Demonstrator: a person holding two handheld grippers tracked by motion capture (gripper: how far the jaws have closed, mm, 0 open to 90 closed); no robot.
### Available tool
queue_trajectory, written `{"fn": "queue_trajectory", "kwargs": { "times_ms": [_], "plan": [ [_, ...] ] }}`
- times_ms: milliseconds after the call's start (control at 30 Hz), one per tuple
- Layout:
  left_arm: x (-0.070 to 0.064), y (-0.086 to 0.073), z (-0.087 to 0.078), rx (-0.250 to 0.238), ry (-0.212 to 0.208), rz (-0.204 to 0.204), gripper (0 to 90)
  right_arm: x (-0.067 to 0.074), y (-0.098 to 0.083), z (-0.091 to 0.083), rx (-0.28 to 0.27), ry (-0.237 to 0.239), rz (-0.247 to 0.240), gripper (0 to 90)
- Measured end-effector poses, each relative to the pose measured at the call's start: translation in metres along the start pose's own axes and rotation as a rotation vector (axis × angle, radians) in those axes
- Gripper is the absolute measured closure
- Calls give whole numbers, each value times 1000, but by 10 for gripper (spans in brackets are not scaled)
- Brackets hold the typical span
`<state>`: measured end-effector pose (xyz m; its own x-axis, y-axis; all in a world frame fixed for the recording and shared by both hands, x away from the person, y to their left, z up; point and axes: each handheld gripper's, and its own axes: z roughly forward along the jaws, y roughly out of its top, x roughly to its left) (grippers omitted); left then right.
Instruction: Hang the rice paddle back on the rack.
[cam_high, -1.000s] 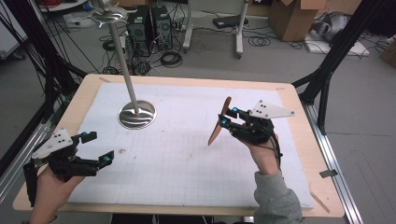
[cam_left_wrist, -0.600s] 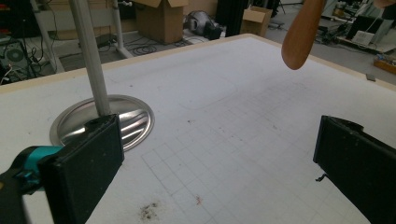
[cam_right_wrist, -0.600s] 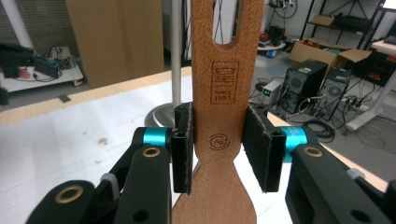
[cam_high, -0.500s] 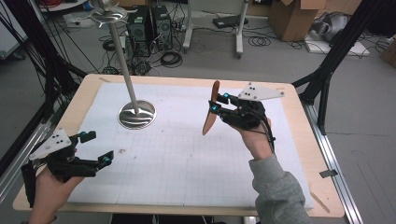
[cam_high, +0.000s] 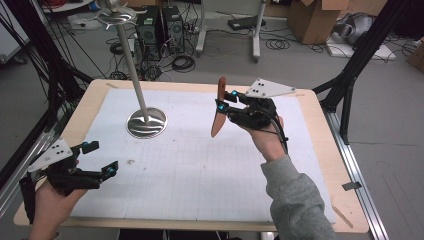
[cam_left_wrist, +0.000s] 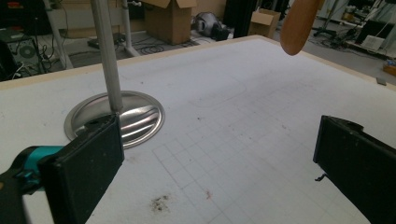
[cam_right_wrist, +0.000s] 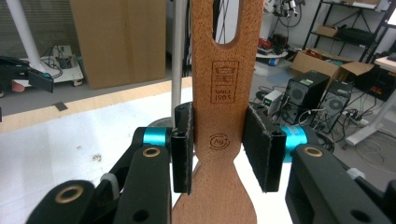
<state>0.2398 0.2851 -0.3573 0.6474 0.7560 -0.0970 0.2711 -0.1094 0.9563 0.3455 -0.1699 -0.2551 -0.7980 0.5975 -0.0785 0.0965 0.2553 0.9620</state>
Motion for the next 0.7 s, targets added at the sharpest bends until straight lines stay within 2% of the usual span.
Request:
{"fn": "queue_trajectory", "kwargs": {
  "times_ms": [267, 700],
  "plan": [
    [0, -3, 0, 9, 0, -2, 22, 2, 16, 11, -11, 10, -1, 650],
    [-3, -2, -2, -1, -7, -1, 22, 11, 42, 44, -5, 46, -7, 650]
  ]
}}
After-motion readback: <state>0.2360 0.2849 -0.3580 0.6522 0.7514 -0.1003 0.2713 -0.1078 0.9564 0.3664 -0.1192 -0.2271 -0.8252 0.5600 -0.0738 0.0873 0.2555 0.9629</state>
